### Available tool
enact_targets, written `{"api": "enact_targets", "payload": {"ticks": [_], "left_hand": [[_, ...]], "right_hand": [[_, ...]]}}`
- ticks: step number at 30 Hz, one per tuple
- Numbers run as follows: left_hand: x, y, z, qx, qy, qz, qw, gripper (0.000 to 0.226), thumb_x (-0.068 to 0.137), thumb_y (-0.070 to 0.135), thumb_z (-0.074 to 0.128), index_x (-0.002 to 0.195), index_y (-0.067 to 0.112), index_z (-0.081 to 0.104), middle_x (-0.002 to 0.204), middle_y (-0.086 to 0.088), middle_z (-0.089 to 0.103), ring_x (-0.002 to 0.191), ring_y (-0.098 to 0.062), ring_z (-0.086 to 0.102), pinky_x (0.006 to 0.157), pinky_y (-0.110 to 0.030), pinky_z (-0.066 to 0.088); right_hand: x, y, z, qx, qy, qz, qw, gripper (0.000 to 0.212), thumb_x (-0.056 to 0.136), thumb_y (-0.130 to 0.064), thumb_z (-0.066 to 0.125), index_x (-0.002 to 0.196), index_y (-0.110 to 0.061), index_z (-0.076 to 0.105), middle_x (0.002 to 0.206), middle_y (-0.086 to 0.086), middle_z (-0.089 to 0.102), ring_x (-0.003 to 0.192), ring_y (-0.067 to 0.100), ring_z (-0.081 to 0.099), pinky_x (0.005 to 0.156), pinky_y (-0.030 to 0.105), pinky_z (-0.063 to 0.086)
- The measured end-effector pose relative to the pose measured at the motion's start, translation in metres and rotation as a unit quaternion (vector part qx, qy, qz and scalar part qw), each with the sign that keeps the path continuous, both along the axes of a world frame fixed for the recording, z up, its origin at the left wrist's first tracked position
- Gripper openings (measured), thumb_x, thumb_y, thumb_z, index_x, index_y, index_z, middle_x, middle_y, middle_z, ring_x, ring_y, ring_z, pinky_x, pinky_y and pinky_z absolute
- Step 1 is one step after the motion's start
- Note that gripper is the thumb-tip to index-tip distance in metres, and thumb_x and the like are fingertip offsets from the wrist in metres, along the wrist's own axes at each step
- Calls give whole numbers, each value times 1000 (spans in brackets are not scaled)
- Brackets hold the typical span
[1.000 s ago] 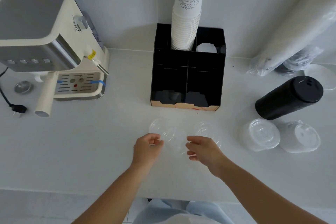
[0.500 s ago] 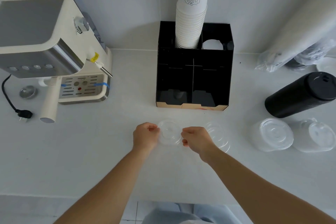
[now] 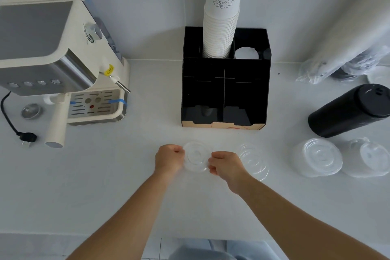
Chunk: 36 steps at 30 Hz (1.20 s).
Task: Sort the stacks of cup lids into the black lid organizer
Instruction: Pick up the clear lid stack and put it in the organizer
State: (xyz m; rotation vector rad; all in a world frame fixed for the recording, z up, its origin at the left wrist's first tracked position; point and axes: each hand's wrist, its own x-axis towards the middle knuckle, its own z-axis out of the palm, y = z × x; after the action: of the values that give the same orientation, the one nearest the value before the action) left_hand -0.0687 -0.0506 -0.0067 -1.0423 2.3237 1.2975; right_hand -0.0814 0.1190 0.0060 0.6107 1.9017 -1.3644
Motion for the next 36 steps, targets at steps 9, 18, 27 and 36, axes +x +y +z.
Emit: {"api": "enact_targets", "payload": {"ticks": [9, 18, 27, 36], "left_hand": [[7, 9, 5, 57, 13, 17, 998, 17, 78, 10, 60, 73, 13, 76, 72, 0, 71, 67, -18, 61, 63, -24, 48], [-2, 37, 22, 103, 44, 33, 993, 12, 80, 12, 67, 79, 21, 75, 84, 2, 75, 84, -19, 71, 83, -38, 60], [-20, 99, 25, 104, 51, -68, 991, 31, 86, 16, 66, 116, 14, 71, 104, 1, 71, 96, -17, 67, 82, -24, 51], [-38, 137, 16, 30, 18, -170, 985, 17, 83, 16, 59, 75, 25, 47, 81, 4, 44, 75, -16, 39, 63, -26, 34]], "right_hand": [[5, 16, -6, -14, -9, -78, 997, 20, 82, 2, 63, 93, 18, 64, 78, 11, 54, 70, 22, 53, 76, 32, 55], [4, 47, 13, -13, 27, -118, 993, 27, 86, -9, 75, 111, -16, 68, 91, -1, 69, 80, 20, 68, 87, 33, 60], [4, 102, 20, 20, 63, -181, 981, 37, 90, -10, 70, 126, -13, 66, 97, -4, 66, 92, 26, 70, 78, 29, 56], [-3, 130, 0, 23, 52, -232, 971, 42, 84, -3, 73, 125, -10, 67, 98, 1, 65, 91, 26, 68, 96, 43, 56]]}}
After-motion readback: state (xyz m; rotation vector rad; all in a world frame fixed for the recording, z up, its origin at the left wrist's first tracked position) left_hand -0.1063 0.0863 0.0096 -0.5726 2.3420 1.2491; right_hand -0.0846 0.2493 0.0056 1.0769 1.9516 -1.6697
